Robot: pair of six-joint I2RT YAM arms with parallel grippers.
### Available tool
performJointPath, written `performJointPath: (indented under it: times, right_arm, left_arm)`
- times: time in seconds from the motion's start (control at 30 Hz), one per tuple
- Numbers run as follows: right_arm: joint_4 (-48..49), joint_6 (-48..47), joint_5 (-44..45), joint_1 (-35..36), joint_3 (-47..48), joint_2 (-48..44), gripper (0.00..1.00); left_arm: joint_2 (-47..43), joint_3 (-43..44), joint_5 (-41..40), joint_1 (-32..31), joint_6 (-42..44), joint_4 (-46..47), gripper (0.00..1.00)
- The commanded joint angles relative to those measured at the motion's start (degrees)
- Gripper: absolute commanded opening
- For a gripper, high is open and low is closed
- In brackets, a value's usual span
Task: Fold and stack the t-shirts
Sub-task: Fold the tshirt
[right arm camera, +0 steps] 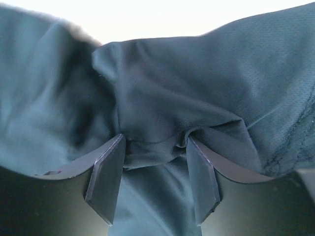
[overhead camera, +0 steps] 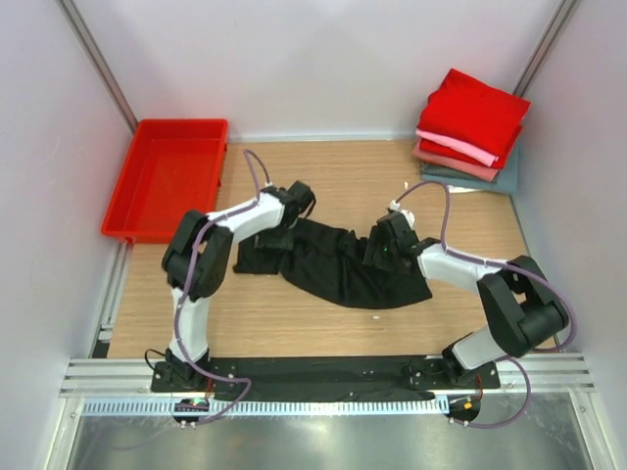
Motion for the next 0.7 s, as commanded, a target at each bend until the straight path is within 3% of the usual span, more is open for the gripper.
performJointPath:
  times: [0.0, 0.07, 0.1, 0.13, 0.2, 0.23, 0.3, 0.37, 0.47, 0.53, 0.67]
  right_arm:
    - [-6.04, 9.74, -5.2, 6.98, -8.63, -1.62, 0.58]
    - [-4.56, 17.47, -7.23, 15.84, -11.26, -5.84, 0.58]
    - [-3.59, 20.63, -6.8, 19.45, -11.63, -6.99, 0.58]
    - [-2.88, 25.18, -6.27, 27.66, -11.54, -8.65, 0.58]
    - [-2.25, 27.33, -3.83, 34.31, -8.39, -7.97, 0.59]
    - [-3.74, 27.42, -2.58, 36.95, -6.2, -6.31, 0.59]
    - [-9.97, 25.94, 1.7, 41.88, 1.09, -5.24, 0.62]
    - [-15.41, 24.8, 5.15, 44.26, 6.53, -6.55, 0.65]
    - [-20.86, 22.86, 9.72, 44.27, 12.17, -9.36, 0.71]
    - [-24.48, 20.14, 13.58, 44.27, 17.25, -10.33, 0.76]
    - [-31.26, 15.22, 22.65, 42.17, 23.69, -11.83, 0.8]
  left_arm:
    - [9.6, 12.81, -1.39, 4.04, 2.59, -0.57, 0.54]
    - [16.63, 21.81, -1.92, 5.09, 5.57, -3.84, 0.54]
    - [19.26, 33.34, -1.66, 5.27, 6.81, -7.07, 0.54]
    - [26.16, 39.2, -0.62, 5.45, 8.21, -8.67, 0.54]
    - [33.66, 53.25, 1.84, 5.45, 13.22, -14.01, 0.53]
    - [40.23, 67.85, 5.34, 5.45, 14.8, -16.31, 0.53]
    - [43.54, 77.54, 7.74, 5.02, 18.06, -18.09, 0.54]
    - [37.71, 72.08, 9.49, 4.49, 19.91, -13.9, 0.59]
    - [24.27, 55.41, 11.87, 4.49, 20.27, -1.24, 0.72]
    - [20.19, 53.59, 12.23, 4.49, 20.36, 0.45, 0.75]
    - [16.14, 61.21, 9.86, 4.49, 19.83, -8.83, 0.79]
